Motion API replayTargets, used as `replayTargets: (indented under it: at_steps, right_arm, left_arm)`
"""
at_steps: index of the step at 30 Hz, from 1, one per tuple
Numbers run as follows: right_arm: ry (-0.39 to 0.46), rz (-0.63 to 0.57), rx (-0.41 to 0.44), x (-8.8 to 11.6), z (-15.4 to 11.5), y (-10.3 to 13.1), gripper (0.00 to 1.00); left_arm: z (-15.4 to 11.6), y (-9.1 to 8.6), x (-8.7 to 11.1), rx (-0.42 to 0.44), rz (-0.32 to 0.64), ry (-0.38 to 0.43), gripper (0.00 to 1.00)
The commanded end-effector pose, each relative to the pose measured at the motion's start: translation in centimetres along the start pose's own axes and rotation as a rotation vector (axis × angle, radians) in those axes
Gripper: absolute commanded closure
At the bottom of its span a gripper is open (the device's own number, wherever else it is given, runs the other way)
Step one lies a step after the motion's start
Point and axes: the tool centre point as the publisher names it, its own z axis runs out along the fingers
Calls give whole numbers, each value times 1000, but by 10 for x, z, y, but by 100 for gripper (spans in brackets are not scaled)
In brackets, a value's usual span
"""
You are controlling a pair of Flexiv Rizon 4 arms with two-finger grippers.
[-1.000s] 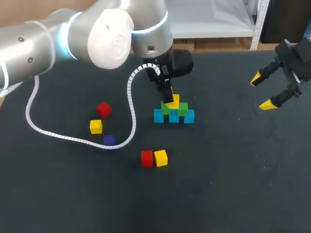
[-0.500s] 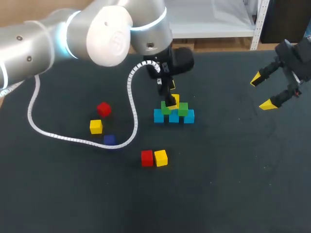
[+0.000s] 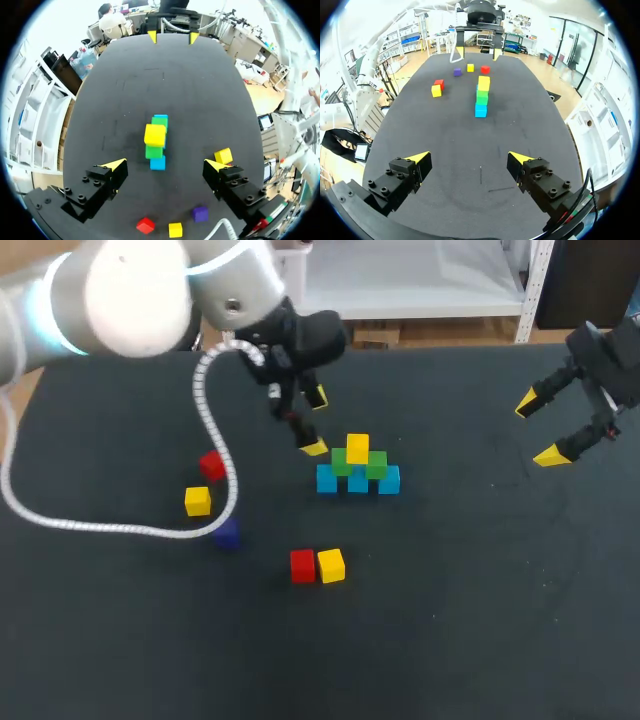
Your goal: Place the blue cubes, place green cubes on the blue cubes, place the yellow cubes on the green cubes, then place the red cubes on the yellow cubes, and place purple cube on the red cubes.
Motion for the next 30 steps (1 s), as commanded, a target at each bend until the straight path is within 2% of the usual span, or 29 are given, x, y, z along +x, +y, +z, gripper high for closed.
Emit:
replayTargets:
  at_steps: [1,5,12,19,25,30]
  right_arm:
    - [-2,-1,-1,0,0,-1,0]
    - [-2,-1,-1,0,0,-1,0]
    - [-2,-1,-1,0,0,-1,0]
    - [-2,-1,-1,0,0,-1,0]
    - [-2,-1,-1,0,0,-1,0]
    - [-2,-1,-1,0,0,-1,0]
  left_arm:
    - [-14,-22,42,-41,-28,-127,0]
    - [-21,-31,70,-77,-77,-132,0]
    - [-26,-44,119,-106,-92,-115,0]
    - [-13,-52,158,-94,-110,-113,0]
    - [6,-53,181,-76,-108,-50,0]
    - [14,-48,192,-78,-100,-45,0]
